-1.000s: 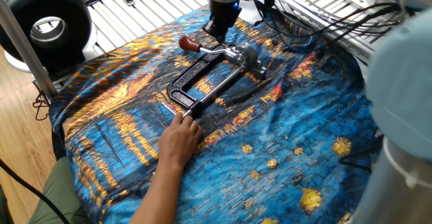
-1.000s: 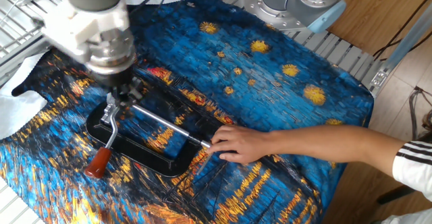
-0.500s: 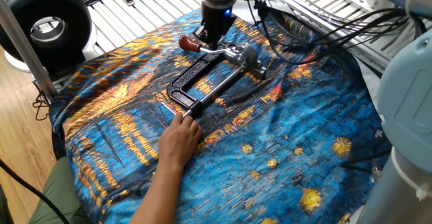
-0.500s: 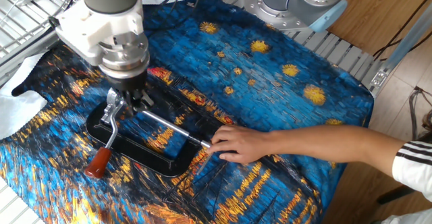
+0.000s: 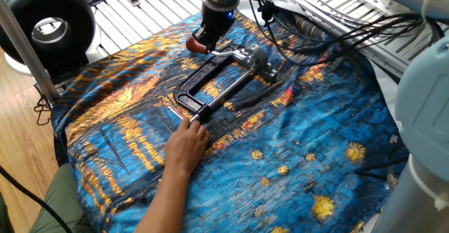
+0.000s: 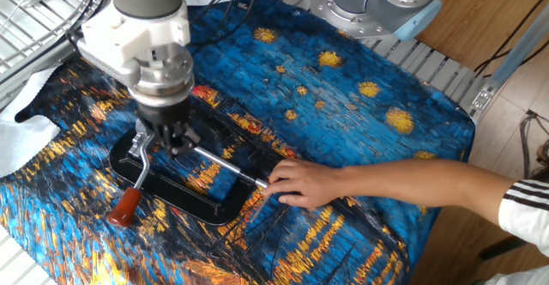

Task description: Push down the lever

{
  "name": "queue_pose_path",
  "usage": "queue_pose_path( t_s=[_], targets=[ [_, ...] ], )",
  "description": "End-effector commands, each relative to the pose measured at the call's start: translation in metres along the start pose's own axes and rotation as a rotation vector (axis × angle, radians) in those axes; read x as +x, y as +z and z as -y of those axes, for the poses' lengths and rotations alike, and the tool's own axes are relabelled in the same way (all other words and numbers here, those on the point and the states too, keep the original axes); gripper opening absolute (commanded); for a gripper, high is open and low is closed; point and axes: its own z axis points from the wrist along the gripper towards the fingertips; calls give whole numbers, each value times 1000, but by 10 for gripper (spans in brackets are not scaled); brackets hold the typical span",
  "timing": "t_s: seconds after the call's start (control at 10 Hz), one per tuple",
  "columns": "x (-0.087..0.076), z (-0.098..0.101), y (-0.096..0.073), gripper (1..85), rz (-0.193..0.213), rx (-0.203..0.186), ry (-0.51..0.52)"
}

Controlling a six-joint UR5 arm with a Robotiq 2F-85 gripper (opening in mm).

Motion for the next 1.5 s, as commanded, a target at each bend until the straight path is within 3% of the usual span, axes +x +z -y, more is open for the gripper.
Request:
queue_pose_path(
  t_s=[0.0,0.2,0.3,0.5,0.7,0.9,1.0,1.4],
  targets=[
    [42,-1,-49,10,-93,39,45],
    [42,-18,-73,10,-124,45,88],
    [36,-25,-79,10,-131,66,122],
    [32,-38,-82,10,-128,60,214],
    [44,-45,-75,10,-183,2,227],
    [43,-45,-64,10,-181,-29,182],
    [43,-39,-60,10,-183,-14,176],
    [46,-35,-53,10,-175,-37,158]
  ],
)
